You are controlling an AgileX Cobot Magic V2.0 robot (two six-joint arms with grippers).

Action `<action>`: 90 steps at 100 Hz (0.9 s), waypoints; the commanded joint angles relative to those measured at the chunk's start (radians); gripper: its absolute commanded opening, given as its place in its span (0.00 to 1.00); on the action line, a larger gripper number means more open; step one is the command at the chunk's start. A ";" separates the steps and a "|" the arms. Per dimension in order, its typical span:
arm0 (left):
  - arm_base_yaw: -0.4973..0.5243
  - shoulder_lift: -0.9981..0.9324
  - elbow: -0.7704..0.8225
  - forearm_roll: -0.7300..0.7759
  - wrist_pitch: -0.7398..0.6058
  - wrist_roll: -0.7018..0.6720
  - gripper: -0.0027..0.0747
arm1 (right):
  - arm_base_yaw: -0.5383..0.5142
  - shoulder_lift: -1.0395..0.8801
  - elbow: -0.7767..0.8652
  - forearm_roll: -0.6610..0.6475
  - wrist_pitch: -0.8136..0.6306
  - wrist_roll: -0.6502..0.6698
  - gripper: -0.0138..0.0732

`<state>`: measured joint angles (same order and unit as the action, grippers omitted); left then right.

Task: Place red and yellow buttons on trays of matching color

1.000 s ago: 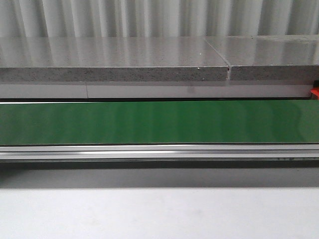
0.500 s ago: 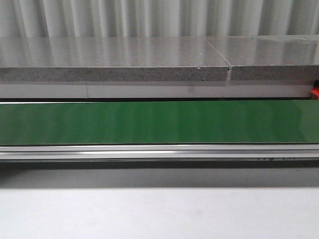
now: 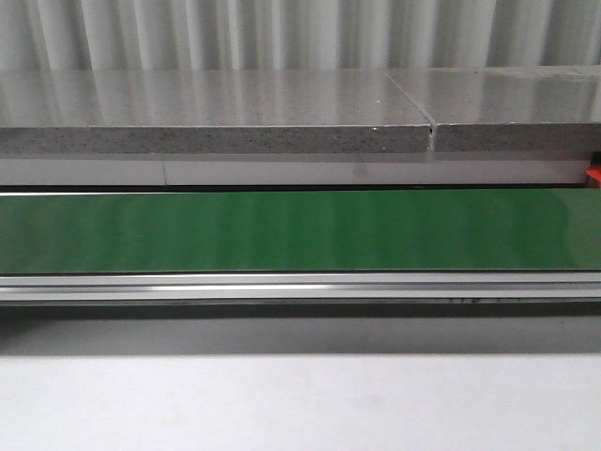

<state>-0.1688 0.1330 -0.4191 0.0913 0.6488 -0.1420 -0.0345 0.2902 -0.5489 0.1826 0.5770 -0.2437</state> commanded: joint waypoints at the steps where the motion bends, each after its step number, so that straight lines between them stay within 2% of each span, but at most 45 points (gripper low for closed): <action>1: -0.007 0.012 -0.026 -0.006 -0.073 -0.009 0.01 | 0.000 0.008 -0.024 0.002 -0.069 -0.007 0.05; 36: -0.007 0.012 -0.026 -0.006 -0.073 -0.009 0.01 | 0.000 0.008 -0.024 0.002 -0.073 -0.007 0.05; 47: -0.007 0.012 -0.026 -0.006 -0.073 -0.009 0.01 | 0.000 0.008 0.004 0.002 -0.118 -0.007 0.05; 70: -0.007 0.012 -0.026 -0.006 -0.073 -0.009 0.01 | 0.000 -0.089 0.180 -0.021 -0.299 0.013 0.05; 90: -0.007 0.012 -0.026 -0.006 -0.073 -0.009 0.01 | 0.001 -0.211 0.366 -0.149 -0.407 0.180 0.05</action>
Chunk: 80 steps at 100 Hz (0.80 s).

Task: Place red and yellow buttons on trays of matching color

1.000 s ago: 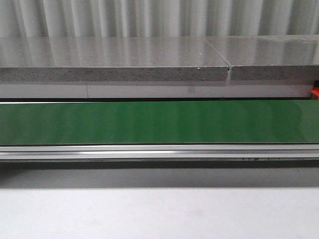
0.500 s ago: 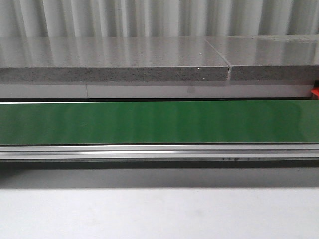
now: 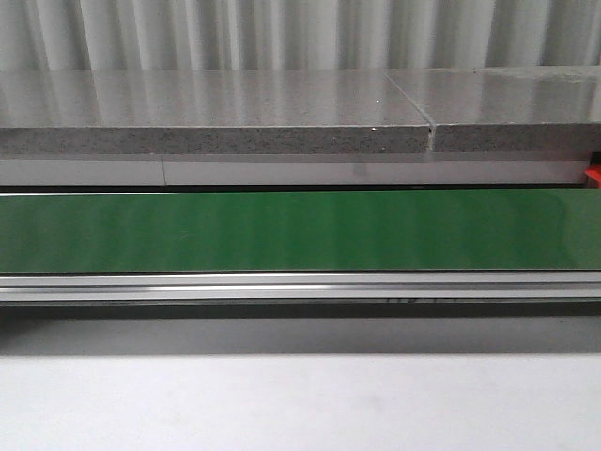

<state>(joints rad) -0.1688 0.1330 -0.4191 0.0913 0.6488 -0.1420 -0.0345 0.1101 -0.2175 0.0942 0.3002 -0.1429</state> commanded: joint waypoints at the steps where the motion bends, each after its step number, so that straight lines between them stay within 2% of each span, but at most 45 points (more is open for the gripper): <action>1: -0.007 0.012 -0.026 -0.006 -0.073 -0.009 0.01 | 0.001 -0.030 0.041 -0.065 -0.134 0.085 0.05; 9: -0.007 0.012 -0.026 -0.006 -0.073 -0.009 0.01 | 0.001 -0.081 0.115 -0.094 -0.177 0.133 0.05; 25: -0.007 0.012 -0.026 -0.006 -0.073 -0.009 0.01 | 0.011 -0.131 0.232 -0.094 -0.264 0.143 0.05; 44: -0.007 0.012 -0.026 -0.006 -0.073 -0.009 0.01 | 0.061 -0.131 0.230 -0.100 -0.233 0.143 0.05; 80: -0.007 0.012 -0.026 -0.006 -0.073 -0.009 0.01 | 0.061 -0.131 0.230 -0.100 -0.233 0.143 0.05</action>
<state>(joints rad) -0.1688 0.1330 -0.4191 0.0913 0.6488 -0.1420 0.0256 -0.0095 0.0273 0.0060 0.1526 0.0000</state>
